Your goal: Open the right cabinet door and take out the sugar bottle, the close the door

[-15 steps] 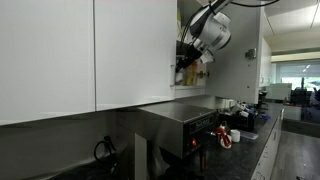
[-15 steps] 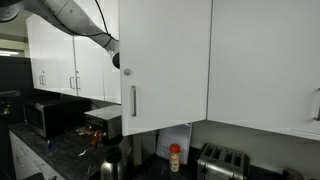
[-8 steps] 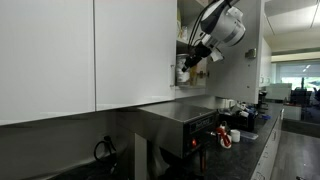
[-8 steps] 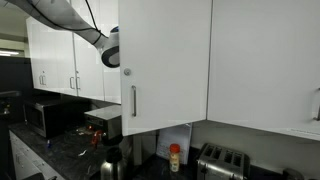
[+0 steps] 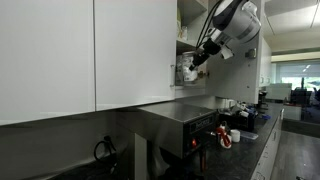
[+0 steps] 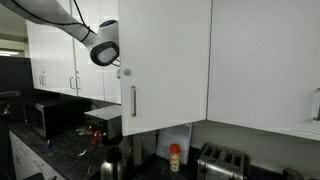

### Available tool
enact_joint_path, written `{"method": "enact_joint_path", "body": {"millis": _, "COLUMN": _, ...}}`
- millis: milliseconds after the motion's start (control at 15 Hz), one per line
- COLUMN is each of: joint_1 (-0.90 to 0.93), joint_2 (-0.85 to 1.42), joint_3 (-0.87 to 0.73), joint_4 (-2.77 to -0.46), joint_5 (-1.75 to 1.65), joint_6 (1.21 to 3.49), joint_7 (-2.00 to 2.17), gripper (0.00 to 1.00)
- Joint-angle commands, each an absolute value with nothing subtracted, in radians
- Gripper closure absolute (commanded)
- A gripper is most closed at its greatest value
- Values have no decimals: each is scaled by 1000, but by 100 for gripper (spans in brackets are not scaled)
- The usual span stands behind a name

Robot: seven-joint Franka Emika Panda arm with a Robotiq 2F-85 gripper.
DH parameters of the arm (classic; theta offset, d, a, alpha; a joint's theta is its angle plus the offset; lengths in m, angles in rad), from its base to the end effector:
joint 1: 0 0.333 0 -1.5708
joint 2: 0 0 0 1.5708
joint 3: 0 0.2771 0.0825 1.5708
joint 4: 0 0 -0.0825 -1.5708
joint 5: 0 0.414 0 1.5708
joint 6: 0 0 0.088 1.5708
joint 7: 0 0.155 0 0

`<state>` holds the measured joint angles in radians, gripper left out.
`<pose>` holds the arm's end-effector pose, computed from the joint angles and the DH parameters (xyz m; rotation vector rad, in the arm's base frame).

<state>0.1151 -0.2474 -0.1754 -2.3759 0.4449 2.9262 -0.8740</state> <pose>0.5747 -0.0582 0.4200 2.7557 0.5649 1.2253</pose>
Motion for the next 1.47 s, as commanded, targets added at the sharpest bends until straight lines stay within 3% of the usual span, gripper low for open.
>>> {"method": "enact_joint_path", "body": {"millis": 0, "joint_1": 83, "joint_2": -336, "joint_3": -158, "joint_4": -2442, "joint_5": 404, "joint_6": 2947, "joint_7": -850, "gripper": 77}}
{"method": "enact_joint_path", "body": {"millis": 667, "joint_1": 7, "joint_2": -475, "joint_3": -68, "joint_4": -2553, "joint_5": 284, "joint_6": 2922, "joint_7": -732, "gripper": 77}}
{"method": "enact_joint_path", "body": {"millis": 1400, "joint_1": 56, "joint_2": -571, "joint_3": -37, "joint_4": -2616, "joint_5": -88, "joint_6": 2840, "joint_7": -369, "gripper": 77}}
